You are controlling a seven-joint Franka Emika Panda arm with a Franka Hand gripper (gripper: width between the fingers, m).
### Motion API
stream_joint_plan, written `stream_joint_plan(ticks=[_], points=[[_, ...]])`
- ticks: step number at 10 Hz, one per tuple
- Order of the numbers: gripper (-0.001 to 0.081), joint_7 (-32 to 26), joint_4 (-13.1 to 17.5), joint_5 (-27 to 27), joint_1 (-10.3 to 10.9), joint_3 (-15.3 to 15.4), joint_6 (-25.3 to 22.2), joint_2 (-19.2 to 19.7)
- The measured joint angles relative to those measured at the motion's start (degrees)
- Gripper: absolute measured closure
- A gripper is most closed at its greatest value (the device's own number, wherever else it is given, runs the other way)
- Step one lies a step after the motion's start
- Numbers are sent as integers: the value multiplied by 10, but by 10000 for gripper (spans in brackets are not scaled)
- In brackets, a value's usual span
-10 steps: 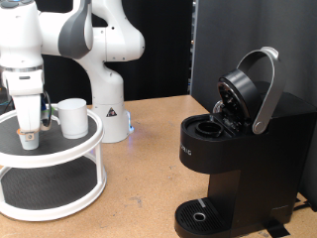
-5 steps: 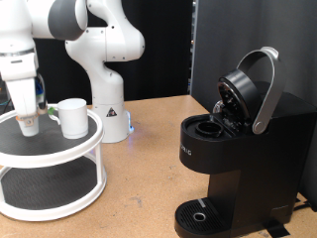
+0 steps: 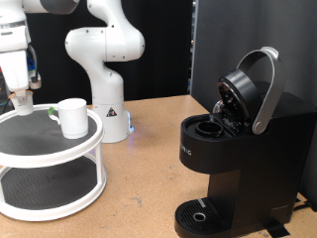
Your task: Make a cup of coffee with the keurig machine
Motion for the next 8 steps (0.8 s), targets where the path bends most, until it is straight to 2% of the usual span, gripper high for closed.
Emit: stream_joint_plan(ticks=[3, 5, 8], points=[[369, -7, 1, 16, 0, -3, 0, -1], [369, -17, 16, 74, 8, -5, -23, -7], [369, 2, 61, 186, 39, 0, -65, -10]])
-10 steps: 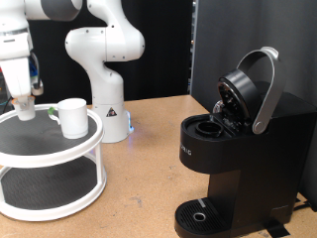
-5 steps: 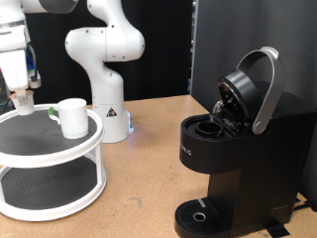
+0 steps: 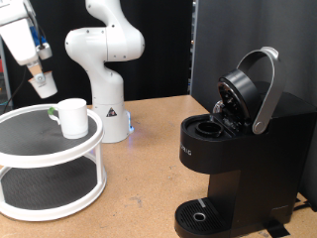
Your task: Make a cup of coffee with the keurig machine
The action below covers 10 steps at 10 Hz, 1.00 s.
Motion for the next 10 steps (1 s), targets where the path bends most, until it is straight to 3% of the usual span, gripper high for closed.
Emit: stream_joint_plan(ticks=[3, 6, 10], points=[[370, 86, 35, 22, 11, 31, -24, 12], [370, 70, 19, 66, 12, 27, 14, 10], [370, 168, 19, 147, 39, 75, 56, 13]])
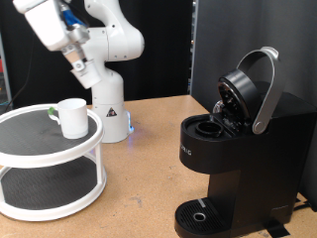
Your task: Make a cup of coffee with the keurig machine
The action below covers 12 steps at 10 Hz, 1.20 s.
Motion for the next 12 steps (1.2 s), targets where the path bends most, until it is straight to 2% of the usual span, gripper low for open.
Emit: stream_joint_plan(ticks=[2, 4, 6, 8, 11, 12], points=[[370, 43, 14, 5, 11, 27, 0, 7], [370, 86, 29, 2, 12, 54, 4, 23], [370, 75, 28, 10, 13, 52, 2, 23], [370, 64, 36, 54, 27, 52, -16, 30], [370, 100, 97, 69, 51, 63, -100, 69], [370, 109, 114, 74, 57, 69, -106, 82]])
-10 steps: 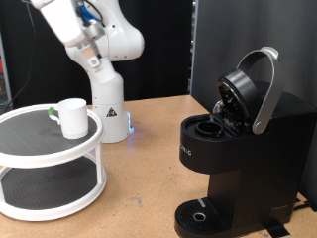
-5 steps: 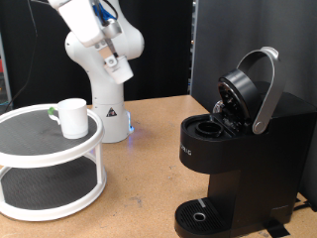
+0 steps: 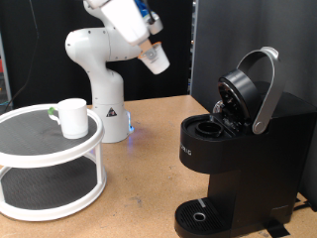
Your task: Make a cup of coffee with the keurig machine
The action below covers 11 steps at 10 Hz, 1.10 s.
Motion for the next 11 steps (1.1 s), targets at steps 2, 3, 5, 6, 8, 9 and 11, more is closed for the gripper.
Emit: stream_joint_plan(ticks=[2, 3, 5, 6, 8, 9, 11], points=[[370, 15, 29, 10, 11, 15, 4, 24], [370, 23, 43, 14, 14, 24, 7, 36], [370, 29, 68, 15, 21, 39, 14, 60], [370, 29, 75, 15, 23, 45, 14, 68], [370, 29, 79, 15, 22, 48, 13, 72], [370, 28, 76, 15, 22, 48, 13, 72], [370, 28, 64, 11, 22, 51, 27, 72]])
